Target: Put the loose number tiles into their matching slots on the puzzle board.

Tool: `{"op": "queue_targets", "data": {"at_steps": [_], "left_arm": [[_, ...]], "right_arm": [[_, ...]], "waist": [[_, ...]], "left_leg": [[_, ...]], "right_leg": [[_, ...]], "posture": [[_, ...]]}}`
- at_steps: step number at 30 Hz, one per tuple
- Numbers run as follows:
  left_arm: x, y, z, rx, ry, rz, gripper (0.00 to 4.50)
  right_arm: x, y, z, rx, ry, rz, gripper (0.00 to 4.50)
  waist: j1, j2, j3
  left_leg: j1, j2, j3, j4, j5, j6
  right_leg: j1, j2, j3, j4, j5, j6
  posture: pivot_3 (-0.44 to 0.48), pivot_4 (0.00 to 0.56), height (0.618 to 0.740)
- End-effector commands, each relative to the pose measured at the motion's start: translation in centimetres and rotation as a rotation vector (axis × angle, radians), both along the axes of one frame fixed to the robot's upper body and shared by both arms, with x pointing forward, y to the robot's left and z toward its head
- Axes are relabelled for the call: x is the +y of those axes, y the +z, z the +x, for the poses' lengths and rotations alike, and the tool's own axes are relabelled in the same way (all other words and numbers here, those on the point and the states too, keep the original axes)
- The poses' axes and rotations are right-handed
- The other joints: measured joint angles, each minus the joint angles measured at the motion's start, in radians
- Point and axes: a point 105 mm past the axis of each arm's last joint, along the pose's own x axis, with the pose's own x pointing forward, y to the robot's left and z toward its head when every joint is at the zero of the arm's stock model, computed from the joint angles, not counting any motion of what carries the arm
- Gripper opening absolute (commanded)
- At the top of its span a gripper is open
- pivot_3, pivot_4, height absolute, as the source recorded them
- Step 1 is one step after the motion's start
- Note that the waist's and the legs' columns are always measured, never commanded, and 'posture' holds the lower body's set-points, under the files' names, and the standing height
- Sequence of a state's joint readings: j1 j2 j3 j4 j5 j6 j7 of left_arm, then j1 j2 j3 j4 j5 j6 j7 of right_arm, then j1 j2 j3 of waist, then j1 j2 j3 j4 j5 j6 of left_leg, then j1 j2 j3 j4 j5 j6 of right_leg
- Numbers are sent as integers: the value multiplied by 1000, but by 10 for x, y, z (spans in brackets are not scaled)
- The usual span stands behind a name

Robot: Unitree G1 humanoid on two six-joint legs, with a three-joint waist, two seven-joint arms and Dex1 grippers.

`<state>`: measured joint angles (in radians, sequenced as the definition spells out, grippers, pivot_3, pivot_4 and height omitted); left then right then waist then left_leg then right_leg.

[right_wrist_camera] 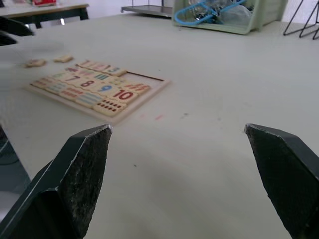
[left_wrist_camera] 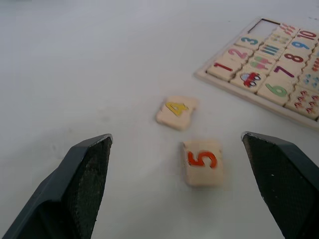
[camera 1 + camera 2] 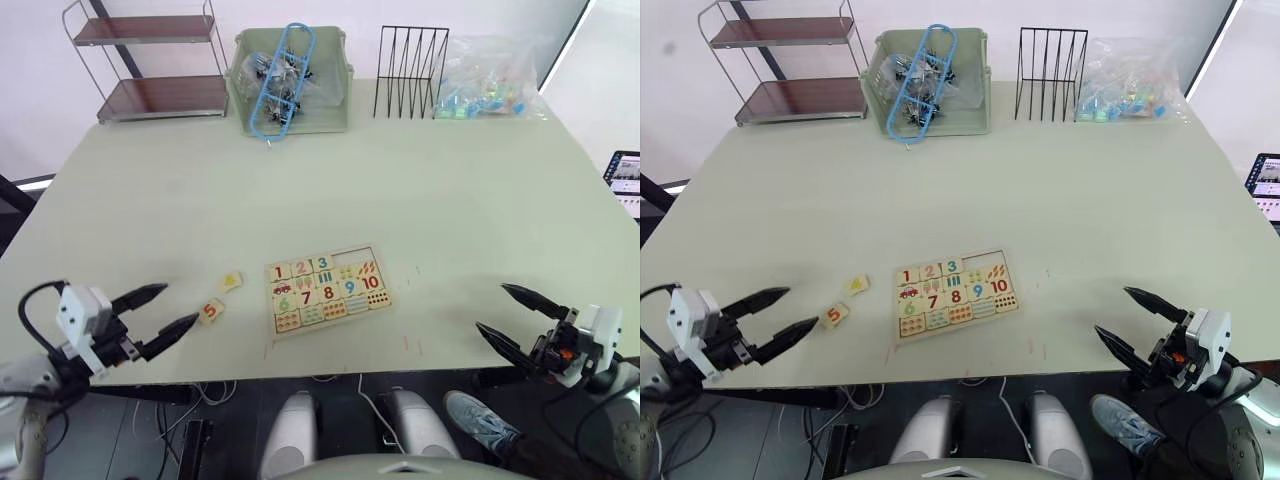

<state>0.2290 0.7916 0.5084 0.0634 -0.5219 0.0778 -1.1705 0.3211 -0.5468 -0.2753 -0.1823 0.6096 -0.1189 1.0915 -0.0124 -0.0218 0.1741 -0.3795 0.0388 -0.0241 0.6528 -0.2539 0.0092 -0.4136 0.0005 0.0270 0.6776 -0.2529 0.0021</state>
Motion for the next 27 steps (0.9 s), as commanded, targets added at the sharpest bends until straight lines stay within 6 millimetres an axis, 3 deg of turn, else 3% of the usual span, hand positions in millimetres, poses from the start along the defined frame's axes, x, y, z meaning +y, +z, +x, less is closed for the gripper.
{"op": "queue_targets", "data": {"at_steps": [1, 10, 19, 27], "left_arm": [[2, 2, 8, 23, -68, 35, 4393], [0, 9, 39, 72, -208, 101, 4393], [-21, 8, 69, 110, -373, 211, 4393], [-28, -1, 80, 142, -423, 279, 4393]], "right_arm": [[7, 15, 0, -43, 66, 0, 4500], [9, 25, 6, -73, 151, -42, 4500], [15, 27, 8, -95, 189, -54, 4500], [19, 30, 9, -113, 185, -43, 4500]], "waist": [[-1, 0, 0], [2, 0, 0], [1, -1, 0], [-1, -1, 0]], "left_leg": [[0, 0, 0, 0, 0, 0], [0, 0, -1, 0, 0, 0], [-1, 0, -1, 0, 0, 0], [-1, 0, -1, 0, 0, 0]], "right_leg": [[0, 0, 0, 0, 0, 0], [0, 0, -2, 0, 1, 2], [0, 1, -2, 0, 3, 4], [0, 1, -2, 1, 3, 4]], "posture": [[0, 150, 740], [0, 150, 740], [0, 150, 740], [0, 150, 740]]}}
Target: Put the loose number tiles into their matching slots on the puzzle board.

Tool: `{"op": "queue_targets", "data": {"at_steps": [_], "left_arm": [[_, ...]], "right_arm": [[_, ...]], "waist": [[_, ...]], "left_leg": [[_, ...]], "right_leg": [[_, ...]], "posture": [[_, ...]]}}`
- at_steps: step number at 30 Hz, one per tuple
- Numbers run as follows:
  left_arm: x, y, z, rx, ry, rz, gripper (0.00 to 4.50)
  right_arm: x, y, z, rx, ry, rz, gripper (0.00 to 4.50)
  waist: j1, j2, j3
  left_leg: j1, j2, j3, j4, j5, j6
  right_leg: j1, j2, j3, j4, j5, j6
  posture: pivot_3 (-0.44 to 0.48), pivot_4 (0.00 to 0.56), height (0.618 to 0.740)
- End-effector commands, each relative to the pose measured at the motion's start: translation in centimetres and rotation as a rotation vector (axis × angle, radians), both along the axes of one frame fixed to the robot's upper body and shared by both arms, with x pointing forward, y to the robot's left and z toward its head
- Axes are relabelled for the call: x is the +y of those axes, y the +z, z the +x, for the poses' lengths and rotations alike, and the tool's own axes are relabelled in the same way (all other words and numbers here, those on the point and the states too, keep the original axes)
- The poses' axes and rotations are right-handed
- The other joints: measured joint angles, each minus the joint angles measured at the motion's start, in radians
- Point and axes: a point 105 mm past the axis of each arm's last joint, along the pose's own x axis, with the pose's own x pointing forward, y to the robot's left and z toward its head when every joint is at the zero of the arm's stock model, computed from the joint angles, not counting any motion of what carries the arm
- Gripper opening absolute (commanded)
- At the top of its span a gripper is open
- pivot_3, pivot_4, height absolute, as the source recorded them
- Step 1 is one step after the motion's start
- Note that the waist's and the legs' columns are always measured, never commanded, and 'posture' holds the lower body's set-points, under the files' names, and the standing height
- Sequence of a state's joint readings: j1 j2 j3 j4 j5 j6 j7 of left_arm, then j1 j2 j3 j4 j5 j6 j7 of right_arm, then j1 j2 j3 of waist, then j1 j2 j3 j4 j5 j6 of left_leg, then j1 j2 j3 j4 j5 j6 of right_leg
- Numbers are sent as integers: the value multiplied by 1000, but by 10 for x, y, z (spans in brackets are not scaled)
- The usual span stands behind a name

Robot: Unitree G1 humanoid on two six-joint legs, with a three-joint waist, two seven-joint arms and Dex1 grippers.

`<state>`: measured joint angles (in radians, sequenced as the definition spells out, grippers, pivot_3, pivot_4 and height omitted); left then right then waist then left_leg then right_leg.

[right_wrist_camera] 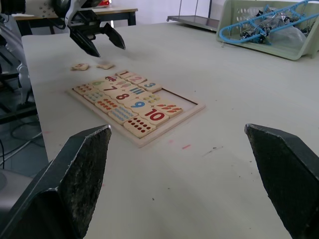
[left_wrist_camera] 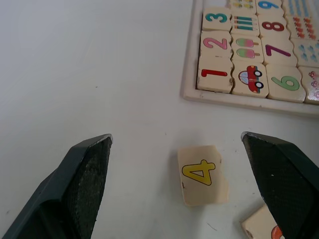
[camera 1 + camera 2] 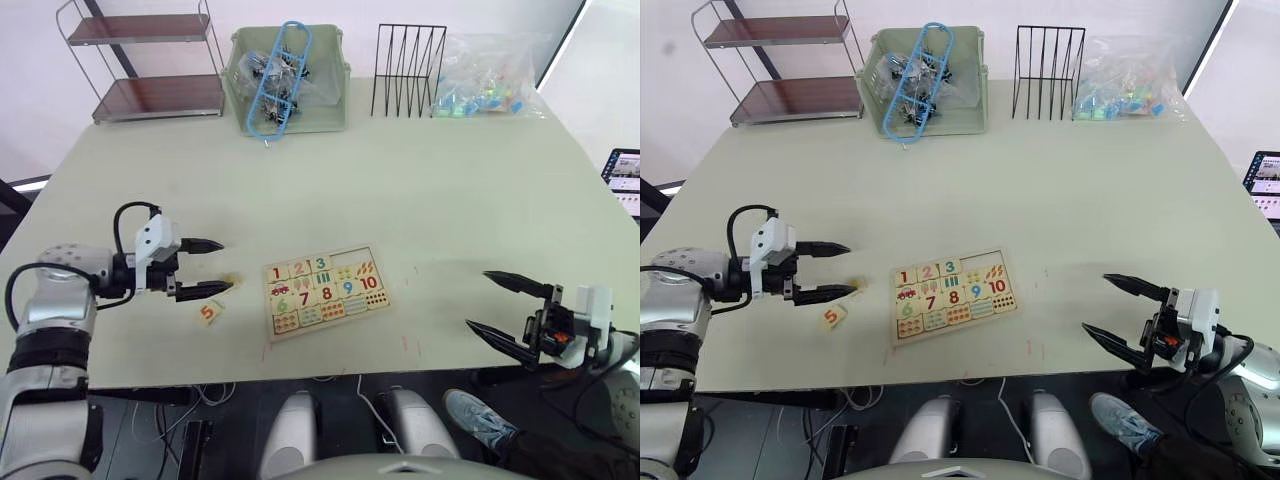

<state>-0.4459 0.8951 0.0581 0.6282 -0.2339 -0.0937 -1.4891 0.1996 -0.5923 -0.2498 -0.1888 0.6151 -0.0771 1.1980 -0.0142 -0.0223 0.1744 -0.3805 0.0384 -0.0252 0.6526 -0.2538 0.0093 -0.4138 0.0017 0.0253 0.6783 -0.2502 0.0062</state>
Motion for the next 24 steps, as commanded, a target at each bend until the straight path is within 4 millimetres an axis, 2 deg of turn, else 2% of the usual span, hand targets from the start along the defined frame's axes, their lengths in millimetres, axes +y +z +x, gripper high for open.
{"op": "queue_targets", "data": {"at_steps": [1, 16, 24], "left_arm": [[2, -1, 2, -7, -11, 34, 4393], [6, -9, 2, -16, 20, 40, 4393], [7, -10, -5, 10, -8, 40, 4393]], "right_arm": [[3, 10, -2, -53, 8, 1, 4500], [4, 13, 1, -68, -7, 18, 4500], [5, 12, 2, -69, -6, 21, 4500]], "waist": [[1, 0, 0], [1, 0, 0], [1, 0, 0]], "left_leg": [[0, 0, 0, 0, 0, 0], [0, 0, 0, 0, 0, 0], [0, 0, 0, 0, 0, 0]], "right_leg": [[0, 0, 0, 0, 0, 0], [0, 0, 0, 0, 0, 0], [0, 0, 0, 0, 0, 0]], "posture": [[0, 150, 740], [0, 150, 740], [0, 150, 740]]}}
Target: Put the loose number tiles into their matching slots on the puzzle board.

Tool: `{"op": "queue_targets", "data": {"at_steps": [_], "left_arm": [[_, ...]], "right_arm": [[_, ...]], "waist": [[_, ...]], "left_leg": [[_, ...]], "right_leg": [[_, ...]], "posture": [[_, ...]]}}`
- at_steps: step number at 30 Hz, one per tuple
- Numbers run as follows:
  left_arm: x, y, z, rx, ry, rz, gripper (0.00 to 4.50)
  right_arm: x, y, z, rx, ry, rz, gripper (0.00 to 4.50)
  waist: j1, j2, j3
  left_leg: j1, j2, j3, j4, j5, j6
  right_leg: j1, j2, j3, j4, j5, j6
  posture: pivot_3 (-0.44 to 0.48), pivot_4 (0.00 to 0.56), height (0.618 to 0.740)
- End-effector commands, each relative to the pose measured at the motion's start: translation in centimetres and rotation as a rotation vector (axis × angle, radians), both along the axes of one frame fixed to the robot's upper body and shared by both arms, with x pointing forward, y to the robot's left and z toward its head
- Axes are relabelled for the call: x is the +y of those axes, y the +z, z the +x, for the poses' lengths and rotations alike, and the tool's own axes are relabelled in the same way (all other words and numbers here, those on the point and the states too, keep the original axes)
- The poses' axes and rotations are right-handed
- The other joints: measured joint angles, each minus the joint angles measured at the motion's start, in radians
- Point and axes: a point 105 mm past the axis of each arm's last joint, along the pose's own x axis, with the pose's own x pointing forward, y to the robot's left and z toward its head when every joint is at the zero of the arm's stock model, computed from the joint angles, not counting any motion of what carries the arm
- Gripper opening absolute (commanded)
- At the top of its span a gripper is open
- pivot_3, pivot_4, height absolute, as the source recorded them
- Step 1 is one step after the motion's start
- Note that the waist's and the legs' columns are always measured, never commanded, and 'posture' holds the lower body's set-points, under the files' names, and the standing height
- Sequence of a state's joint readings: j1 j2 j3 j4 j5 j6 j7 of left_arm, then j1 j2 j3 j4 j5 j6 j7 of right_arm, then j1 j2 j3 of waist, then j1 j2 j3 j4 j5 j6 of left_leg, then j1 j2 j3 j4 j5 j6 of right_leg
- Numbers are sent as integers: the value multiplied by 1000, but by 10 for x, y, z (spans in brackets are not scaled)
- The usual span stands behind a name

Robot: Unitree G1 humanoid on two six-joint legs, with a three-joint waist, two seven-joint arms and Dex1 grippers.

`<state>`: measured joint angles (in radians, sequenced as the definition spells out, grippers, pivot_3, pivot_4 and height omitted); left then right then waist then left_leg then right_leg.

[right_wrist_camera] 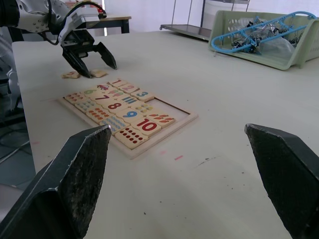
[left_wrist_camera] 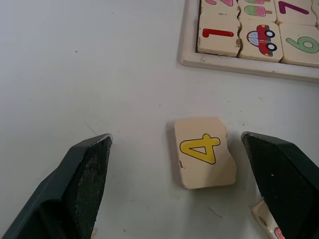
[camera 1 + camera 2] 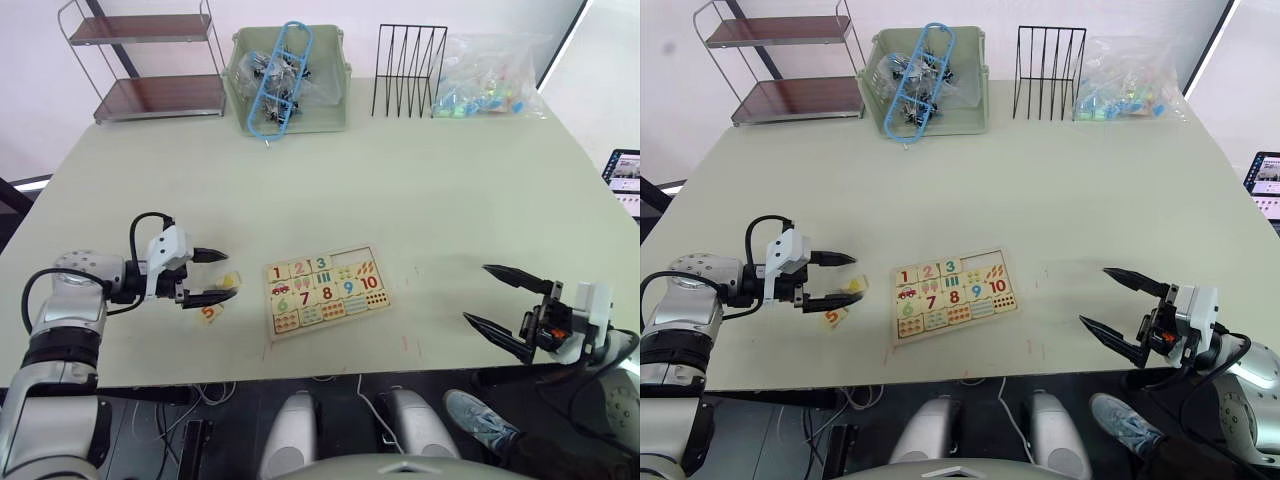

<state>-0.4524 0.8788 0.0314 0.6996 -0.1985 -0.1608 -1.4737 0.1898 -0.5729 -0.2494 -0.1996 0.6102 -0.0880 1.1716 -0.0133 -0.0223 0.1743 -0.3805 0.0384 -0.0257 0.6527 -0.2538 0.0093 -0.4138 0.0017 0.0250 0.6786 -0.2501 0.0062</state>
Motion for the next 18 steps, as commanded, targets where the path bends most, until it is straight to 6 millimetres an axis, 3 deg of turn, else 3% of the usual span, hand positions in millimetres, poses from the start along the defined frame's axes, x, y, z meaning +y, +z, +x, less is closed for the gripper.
{"op": "queue_targets", "data": {"at_steps": [1, 5, 8, 10, 18], "left_arm": [[5, 5, -5, 2, -20, 13, 4393], [6, 4, -6, 13, -17, 11, 4393], [6, 4, -5, 15, -16, 8, 3626], [6, 3, -5, 11, -15, 17, 2686], [8, 3, -5, 9, -12, 22, 2686]], "right_arm": [[2, 8, -1, -39, 15, 5, 4500], [3, 7, -1, -38, 16, 3, 4500], [3, 7, -1, -38, 14, 2, 4500], [2, 7, -2, -37, 12, 1, 4500], [2, 6, -2, -37, 14, -4, 4500]], "waist": [[0, 0, 0], [0, 0, 0], [0, 0, 0], [0, 0, 0], [0, 0, 0]], "left_leg": [[0, 0, 0, 0, 0, 0], [0, 0, 0, 0, 0, 0], [0, 0, 0, 0, 0, 0], [0, 0, 0, 0, 0, 0], [0, 0, 0, 0, 0, 0]], "right_leg": [[0, 0, 0, 0, 0, 0], [0, 0, 0, 0, 0, 0], [0, 0, 0, 0, 0, 0], [0, 0, 0, 0, 0, 0], [0, 0, 0, 0, 0, 0]], "posture": [[0, 150, 740], [0, 150, 740], [0, 150, 740], [0, 150, 740], [0, 150, 740]]}}
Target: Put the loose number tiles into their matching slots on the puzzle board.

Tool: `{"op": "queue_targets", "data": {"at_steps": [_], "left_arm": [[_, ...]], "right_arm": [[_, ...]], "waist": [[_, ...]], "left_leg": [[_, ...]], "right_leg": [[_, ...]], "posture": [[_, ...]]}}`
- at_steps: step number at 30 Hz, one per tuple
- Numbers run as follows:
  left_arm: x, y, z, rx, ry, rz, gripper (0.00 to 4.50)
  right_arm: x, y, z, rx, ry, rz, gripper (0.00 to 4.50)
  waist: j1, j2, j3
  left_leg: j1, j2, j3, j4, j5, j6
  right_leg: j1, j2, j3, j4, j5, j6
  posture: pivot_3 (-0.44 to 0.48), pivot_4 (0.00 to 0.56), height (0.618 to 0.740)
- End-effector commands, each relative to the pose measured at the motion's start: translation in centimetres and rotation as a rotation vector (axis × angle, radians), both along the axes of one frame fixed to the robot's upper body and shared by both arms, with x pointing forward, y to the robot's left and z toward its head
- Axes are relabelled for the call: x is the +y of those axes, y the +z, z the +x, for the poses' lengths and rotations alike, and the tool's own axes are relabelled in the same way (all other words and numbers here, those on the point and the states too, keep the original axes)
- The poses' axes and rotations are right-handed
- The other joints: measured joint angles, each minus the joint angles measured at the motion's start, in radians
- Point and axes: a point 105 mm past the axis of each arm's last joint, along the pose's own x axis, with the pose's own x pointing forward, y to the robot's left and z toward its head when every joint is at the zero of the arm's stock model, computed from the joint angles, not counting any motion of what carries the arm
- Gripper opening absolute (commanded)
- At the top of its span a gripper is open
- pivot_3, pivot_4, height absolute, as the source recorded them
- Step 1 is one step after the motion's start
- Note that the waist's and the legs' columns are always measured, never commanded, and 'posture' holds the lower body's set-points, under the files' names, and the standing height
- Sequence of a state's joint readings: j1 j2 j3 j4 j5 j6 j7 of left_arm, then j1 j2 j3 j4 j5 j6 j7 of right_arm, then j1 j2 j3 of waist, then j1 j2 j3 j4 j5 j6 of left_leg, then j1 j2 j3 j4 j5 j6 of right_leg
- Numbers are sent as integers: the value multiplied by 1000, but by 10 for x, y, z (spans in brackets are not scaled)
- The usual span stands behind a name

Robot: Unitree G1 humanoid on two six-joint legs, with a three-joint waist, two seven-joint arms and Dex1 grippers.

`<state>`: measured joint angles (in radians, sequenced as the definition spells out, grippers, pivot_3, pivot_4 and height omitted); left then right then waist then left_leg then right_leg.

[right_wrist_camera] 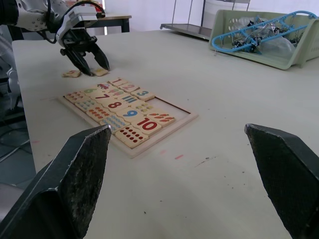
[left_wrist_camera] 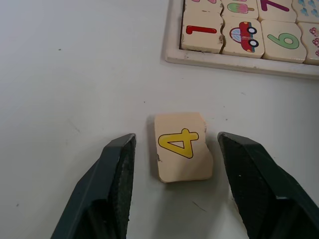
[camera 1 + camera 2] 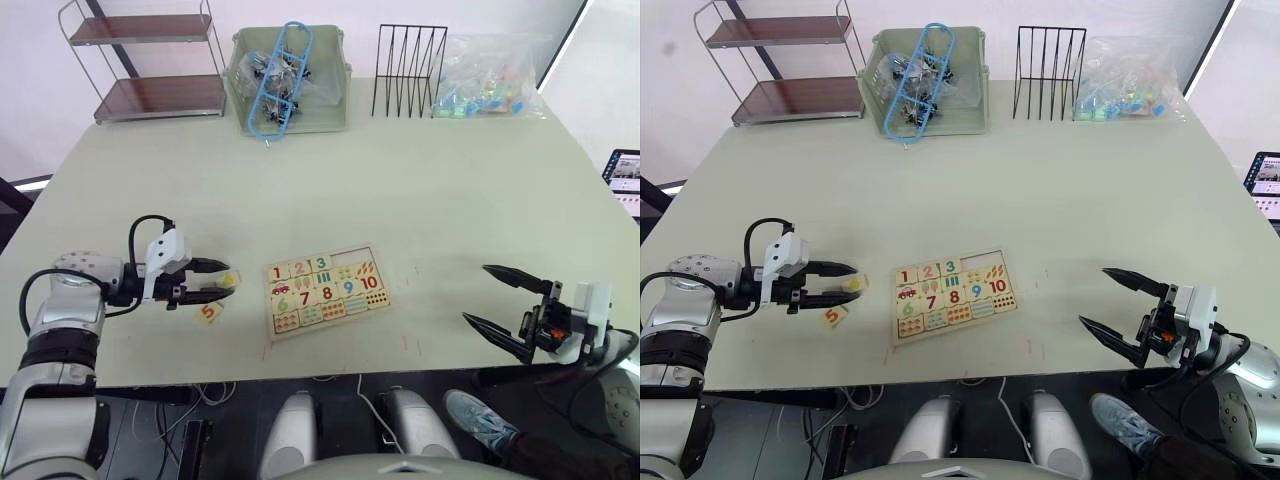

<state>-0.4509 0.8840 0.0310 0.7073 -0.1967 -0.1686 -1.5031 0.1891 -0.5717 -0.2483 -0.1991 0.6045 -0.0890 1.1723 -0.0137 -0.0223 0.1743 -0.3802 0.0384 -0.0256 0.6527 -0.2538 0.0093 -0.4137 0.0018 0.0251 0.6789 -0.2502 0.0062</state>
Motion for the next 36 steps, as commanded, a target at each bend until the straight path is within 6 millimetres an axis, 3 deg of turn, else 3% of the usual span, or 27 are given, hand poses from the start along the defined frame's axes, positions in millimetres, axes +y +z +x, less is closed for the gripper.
{"op": "queue_targets", "data": {"at_steps": [1, 20, 23, 25, 36], "left_arm": [[7, 4, -2, -8, 8, 17, 2686], [11, -1, -8, 20, 1, 24, 2686], [11, -2, -9, 28, -3, 20, 1811], [11, -2, -10, 30, -5, 18, 919], [14, 8, -9, 4, 0, 10, 922]], "right_arm": [[1, 7, -2, -37, 13, 0, 4500], [2, 6, -2, -36, 20, -1, 4500], [1, 6, -2, -41, 21, -8, 4500], [1, 4, -3, -41, 29, -19, 4500], [5, 8, -7, -74, 110, -7, 4500]], "waist": [[0, 0, 0], [0, 0, 0], [0, 0, 0], [0, 0, 0], [0, 0, 0]], "left_leg": [[0, 0, 0, 0, 0, 0], [0, 0, 0, 0, 0, 0], [0, 0, 0, 0, 0, 0], [0, 0, 0, 0, 0, 0], [0, 0, 0, 0, 0, 0]], "right_leg": [[0, 0, 0, 0, 0, 0], [0, 0, 0, 0, 0, 0], [0, 0, 0, 0, 0, 0], [0, 0, 0, 0, 0, 0], [0, 0, 0, 0, 0, 0]], "posture": [[0, 150, 740], [0, 150, 740], [0, 150, 740], [0, 150, 740], [0, 150, 740]]}}
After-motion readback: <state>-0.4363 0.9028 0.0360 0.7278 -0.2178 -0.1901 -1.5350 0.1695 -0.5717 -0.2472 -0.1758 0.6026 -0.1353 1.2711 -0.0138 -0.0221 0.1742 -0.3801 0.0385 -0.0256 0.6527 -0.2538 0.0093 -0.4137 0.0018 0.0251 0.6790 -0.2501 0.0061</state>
